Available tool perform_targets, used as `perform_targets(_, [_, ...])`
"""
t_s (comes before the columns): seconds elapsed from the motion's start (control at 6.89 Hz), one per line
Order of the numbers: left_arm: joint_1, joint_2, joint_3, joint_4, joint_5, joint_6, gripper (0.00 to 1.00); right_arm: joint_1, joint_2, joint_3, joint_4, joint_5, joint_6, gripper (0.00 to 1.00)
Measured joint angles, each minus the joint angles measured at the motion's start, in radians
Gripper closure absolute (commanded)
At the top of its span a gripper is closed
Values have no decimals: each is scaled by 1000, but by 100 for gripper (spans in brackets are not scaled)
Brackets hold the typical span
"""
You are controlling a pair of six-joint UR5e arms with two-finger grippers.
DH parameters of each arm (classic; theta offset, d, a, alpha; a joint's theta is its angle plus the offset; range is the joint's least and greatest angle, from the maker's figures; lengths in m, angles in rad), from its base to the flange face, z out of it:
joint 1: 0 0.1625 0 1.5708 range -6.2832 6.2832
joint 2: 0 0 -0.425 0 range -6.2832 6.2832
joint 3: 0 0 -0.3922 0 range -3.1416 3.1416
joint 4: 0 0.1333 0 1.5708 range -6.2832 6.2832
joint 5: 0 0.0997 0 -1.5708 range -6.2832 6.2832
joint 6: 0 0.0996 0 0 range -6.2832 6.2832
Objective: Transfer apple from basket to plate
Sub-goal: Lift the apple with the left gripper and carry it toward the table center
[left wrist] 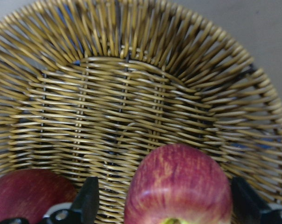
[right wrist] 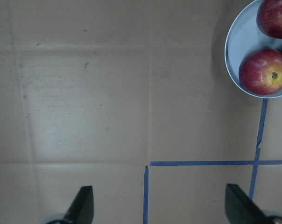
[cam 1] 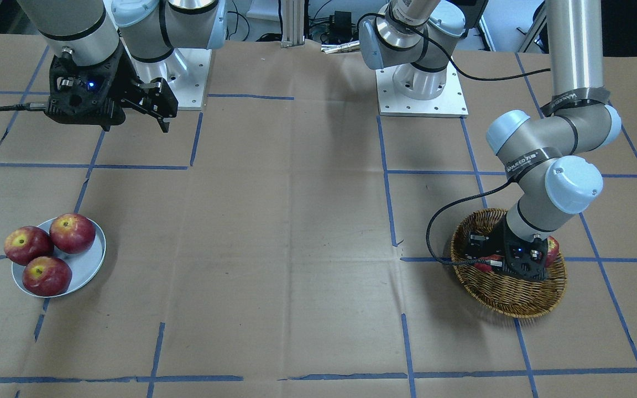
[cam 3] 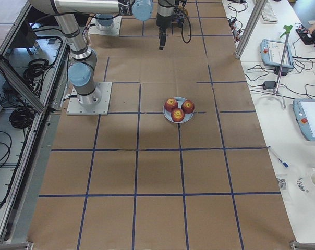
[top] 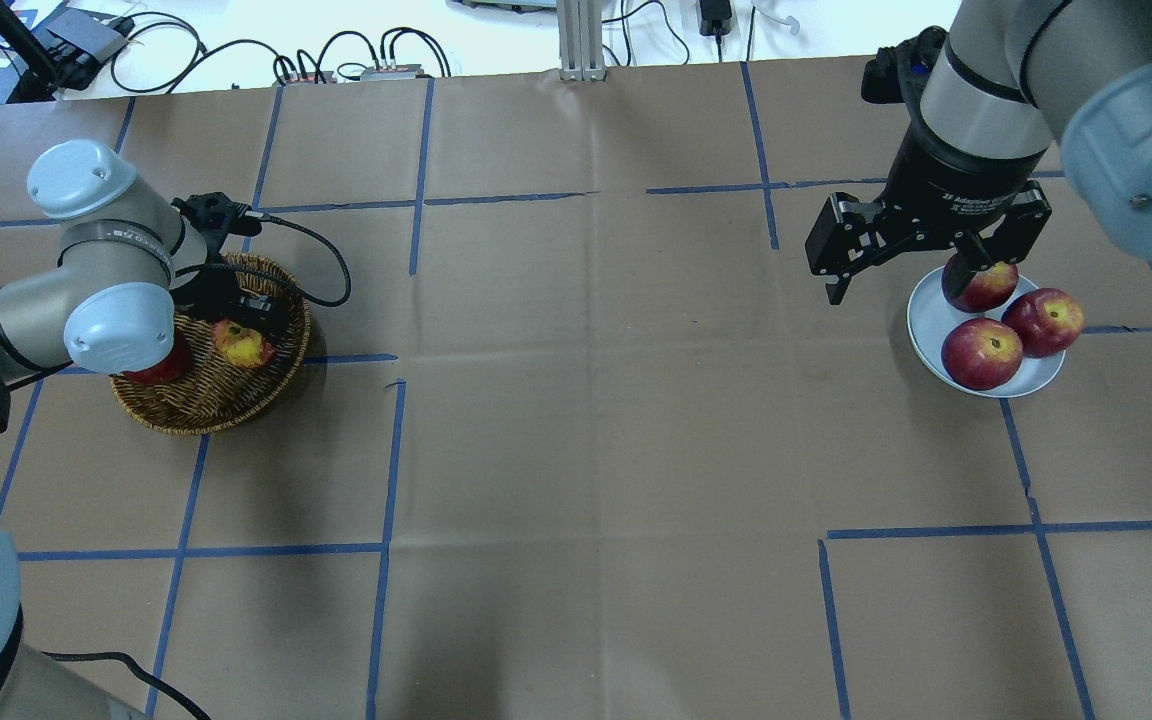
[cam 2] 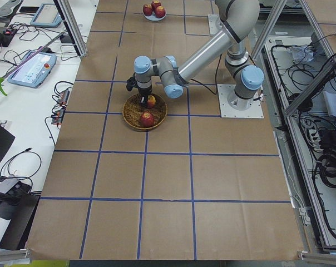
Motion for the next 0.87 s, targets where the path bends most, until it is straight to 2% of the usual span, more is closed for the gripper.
perform_targets(0.15, [-34,13,58,-25,1,-55,70,0,0,0,0,0,0,0])
perform_targets(0.44, [-206,19,171,-109,8,-308,70,0,0,0,0,1,0,0])
perform_targets(0.58, [-322,-3,217,-132,17,-462,70,0,1,0,0,1,0,0])
perform_targets(0.87, [-549,-115,323,-143,108,-688,70,0,1,0,0,2,1,0])
